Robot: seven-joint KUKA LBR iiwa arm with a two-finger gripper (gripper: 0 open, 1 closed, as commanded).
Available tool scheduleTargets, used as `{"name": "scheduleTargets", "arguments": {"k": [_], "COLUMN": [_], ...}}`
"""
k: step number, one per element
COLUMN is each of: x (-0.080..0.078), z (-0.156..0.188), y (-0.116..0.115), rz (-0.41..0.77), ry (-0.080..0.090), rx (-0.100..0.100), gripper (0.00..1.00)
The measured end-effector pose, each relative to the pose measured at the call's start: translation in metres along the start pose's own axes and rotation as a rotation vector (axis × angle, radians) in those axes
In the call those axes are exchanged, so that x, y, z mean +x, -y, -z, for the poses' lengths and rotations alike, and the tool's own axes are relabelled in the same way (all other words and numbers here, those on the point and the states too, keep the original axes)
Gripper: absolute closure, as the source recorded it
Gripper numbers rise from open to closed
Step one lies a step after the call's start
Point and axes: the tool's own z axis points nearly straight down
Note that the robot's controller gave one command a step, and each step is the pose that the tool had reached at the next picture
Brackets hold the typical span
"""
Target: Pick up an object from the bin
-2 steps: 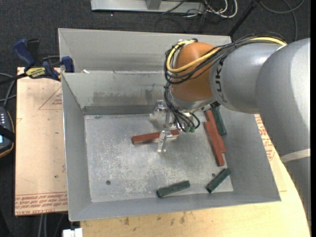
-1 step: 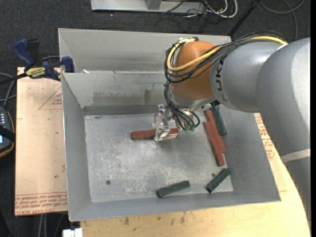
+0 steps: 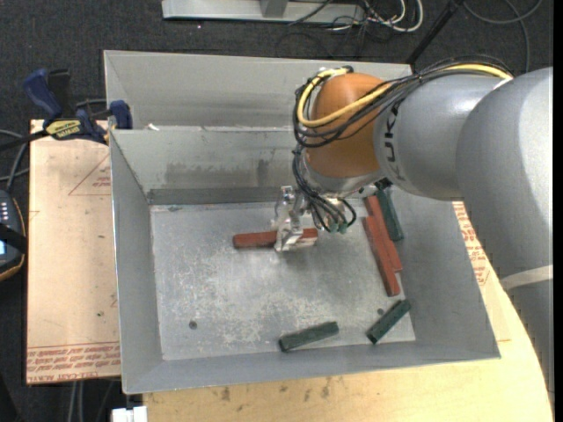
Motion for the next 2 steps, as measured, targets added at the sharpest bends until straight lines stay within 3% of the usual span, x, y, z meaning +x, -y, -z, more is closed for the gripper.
{"name": "scheduleTargets", "arguments": {"k": [2], "x": [0.0022], "z": [0.0094], "y": [0.0000], "rz": [0.001], "ry": [-0.010], "rx": [0.001], "gripper": [1.00]}}
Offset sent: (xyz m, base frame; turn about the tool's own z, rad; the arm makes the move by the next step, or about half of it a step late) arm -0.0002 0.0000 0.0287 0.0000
